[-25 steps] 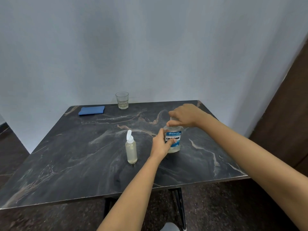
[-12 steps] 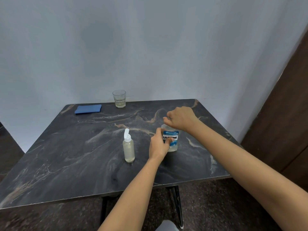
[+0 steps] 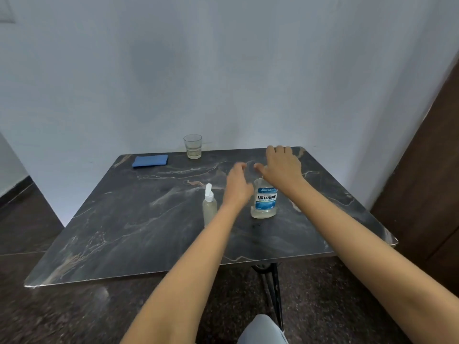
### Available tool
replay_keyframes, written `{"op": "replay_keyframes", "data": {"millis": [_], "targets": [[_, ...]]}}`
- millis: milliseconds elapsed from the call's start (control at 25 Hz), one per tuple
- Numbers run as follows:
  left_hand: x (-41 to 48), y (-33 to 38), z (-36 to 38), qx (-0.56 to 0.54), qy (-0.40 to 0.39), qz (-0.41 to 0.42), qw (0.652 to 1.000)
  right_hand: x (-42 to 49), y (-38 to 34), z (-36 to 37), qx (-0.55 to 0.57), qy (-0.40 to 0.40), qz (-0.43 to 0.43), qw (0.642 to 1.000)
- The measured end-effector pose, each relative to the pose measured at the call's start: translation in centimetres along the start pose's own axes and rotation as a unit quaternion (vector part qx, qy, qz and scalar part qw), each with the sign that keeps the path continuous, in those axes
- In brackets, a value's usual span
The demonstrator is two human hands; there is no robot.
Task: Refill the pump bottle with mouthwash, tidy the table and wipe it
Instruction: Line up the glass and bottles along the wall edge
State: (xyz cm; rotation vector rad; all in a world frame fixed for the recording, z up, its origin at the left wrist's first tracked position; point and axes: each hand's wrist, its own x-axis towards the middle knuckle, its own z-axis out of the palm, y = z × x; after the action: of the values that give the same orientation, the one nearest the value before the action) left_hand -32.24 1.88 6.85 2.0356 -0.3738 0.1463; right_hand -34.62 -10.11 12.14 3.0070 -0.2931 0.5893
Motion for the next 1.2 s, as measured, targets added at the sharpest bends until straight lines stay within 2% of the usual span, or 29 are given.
{"op": "replay_keyframes", "data": {"millis": [80,160,280,400,520,640,800,1040,1200], "targets": [[1.6,1.3,-4.4,-0.006,0.035,0.036,0.999,-0.4,-1.8,-1.0,0.036,0.09,-0.031,0.995],[3.2,1.5,-9.0,-0.026,0.075,0.033,0.996,-0.6,-4.2,-1.0,0.098,0.122,-0.055,0.986],[4.3,-1.4,-13.7,-0.007,0.127,-0.012,0.992,-0.4,-7.3,1.1,0.169,0.074,-0.08,0.98],[4.7,-6.5,-15.3,0.048,0.118,-0.05,0.991,1.1,-9.5,4.8,0.19,0.002,-0.07,0.979],[5.1,-10.6,-15.7,0.091,0.076,-0.067,0.991,2.8,-11.1,9.3,0.204,-0.068,-0.039,0.976],[6.3,-13.3,-15.4,0.087,0.072,-0.09,0.99,4.5,-12.1,13.5,0.231,-0.114,-0.006,0.966],[9.3,-16.3,-14.1,0.083,0.068,-0.102,0.989,6.9,-12.4,17.4,0.234,-0.095,0.011,0.968],[16.6,-19.5,-11.0,0.03,0.077,-0.119,0.989,10.7,-12.8,22.3,0.235,-0.075,-0.01,0.969],[22.2,-20.6,-9.0,0.008,0.103,-0.122,0.987,12.2,-13.1,23.8,0.232,-0.056,-0.008,0.971]]}}
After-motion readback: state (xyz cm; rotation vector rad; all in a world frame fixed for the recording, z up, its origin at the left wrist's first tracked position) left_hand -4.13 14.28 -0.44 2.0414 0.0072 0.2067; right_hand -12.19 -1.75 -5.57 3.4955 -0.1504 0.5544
